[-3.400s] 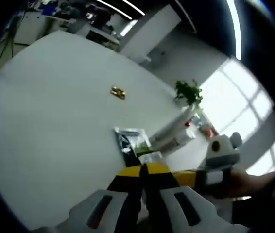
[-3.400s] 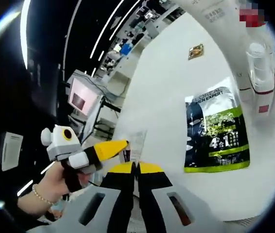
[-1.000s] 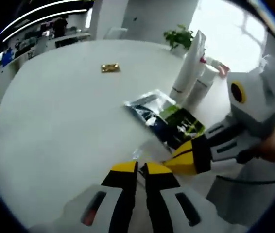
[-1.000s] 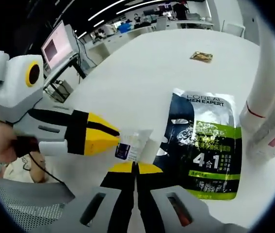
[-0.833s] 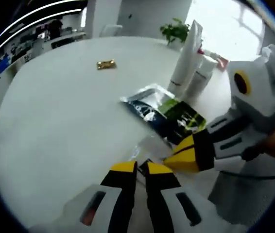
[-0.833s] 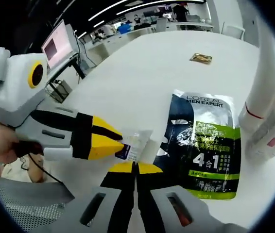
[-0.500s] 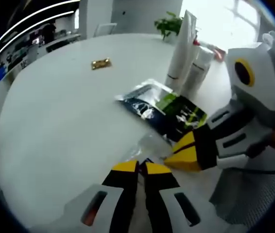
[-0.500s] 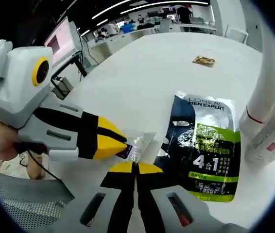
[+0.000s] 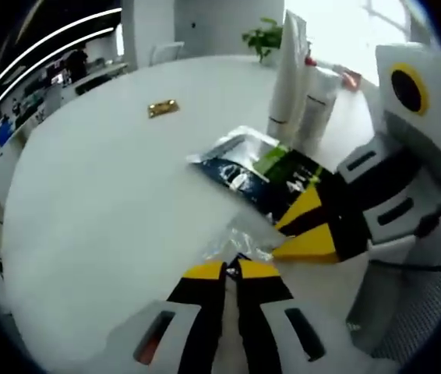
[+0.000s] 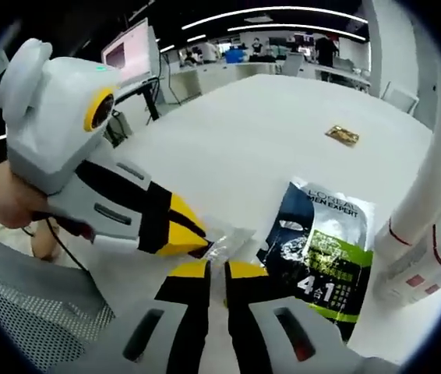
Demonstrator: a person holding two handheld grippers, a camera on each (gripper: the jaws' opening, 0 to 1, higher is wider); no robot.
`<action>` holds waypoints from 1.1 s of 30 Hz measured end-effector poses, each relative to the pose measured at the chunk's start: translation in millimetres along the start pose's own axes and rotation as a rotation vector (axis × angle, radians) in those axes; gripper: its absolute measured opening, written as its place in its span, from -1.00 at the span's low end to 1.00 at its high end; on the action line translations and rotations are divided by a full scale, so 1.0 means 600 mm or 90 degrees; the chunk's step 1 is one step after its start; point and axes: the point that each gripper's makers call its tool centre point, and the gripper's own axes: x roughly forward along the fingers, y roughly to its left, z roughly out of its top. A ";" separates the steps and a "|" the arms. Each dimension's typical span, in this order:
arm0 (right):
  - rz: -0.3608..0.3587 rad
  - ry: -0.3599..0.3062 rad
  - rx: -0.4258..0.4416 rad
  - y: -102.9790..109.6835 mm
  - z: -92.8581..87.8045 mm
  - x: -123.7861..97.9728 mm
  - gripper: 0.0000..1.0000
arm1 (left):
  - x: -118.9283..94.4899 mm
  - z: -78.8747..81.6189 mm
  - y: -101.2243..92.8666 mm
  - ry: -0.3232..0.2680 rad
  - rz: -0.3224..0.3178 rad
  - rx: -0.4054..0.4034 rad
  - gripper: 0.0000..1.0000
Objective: Arrange the skincare products in the storage area until every visible bottle or jar stands upright without overlapping.
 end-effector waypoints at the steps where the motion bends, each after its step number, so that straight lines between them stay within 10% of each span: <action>1: -0.003 0.002 -0.002 -0.003 -0.002 -0.001 -0.81 | 0.000 0.000 0.000 0.000 0.000 0.001 -0.89; 33: 0.026 0.031 -0.051 0.013 -0.015 0.005 -0.75 | 0.003 0.000 0.002 0.007 -0.013 0.005 -0.87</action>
